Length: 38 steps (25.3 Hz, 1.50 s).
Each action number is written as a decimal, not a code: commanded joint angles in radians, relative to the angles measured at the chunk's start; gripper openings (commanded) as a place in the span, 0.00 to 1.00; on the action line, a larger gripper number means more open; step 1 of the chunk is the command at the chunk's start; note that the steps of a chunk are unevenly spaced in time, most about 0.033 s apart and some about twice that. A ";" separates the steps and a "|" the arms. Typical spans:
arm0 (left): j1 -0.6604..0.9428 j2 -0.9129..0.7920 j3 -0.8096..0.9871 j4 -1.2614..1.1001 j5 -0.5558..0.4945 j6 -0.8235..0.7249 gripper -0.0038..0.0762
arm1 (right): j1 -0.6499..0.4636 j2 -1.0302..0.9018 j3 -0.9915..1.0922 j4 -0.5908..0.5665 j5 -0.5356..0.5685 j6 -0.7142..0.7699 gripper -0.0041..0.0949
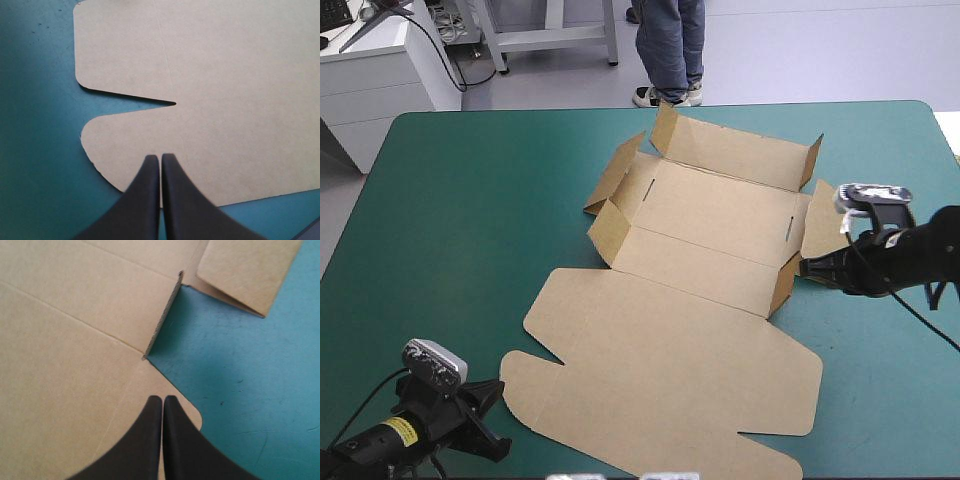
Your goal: Fold the box
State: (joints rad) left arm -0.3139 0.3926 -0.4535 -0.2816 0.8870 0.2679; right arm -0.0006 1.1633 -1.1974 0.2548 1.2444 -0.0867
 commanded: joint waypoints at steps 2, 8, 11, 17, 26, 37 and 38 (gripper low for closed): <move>-0.005 0.010 -0.035 -0.022 -0.053 0.001 0.04 | 0.123 0.067 -0.034 -0.104 -0.030 0.087 0.05; -0.005 0.010 -0.035 -0.022 -0.053 0.001 0.04 | 0.150 0.180 -0.103 -0.191 0.007 0.331 0.05; -0.005 0.010 -0.035 -0.022 -0.053 0.001 0.04 | 0.150 0.214 -0.128 -0.172 0.005 0.331 0.10; -0.005 0.010 -0.035 -0.022 -0.053 0.001 0.04 | 0.150 0.267 -0.147 -0.139 -0.008 0.333 0.47; -0.005 0.010 -0.035 -0.022 -0.053 0.001 0.04 | 0.150 0.434 -0.146 -0.060 -0.070 0.352 0.50; -0.005 0.010 -0.035 -0.022 -0.053 0.001 0.04 | 0.150 0.504 -0.146 -0.081 -0.092 0.340 0.18; -0.005 0.010 -0.035 -0.022 -0.053 0.001 0.04 | 0.150 0.504 -0.146 -0.081 -0.092 0.340 0.08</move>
State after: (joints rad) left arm -0.3139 0.3926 -0.4535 -0.2816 0.8870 0.2679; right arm 0.1468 1.7082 -1.3149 0.1708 1.1544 0.2595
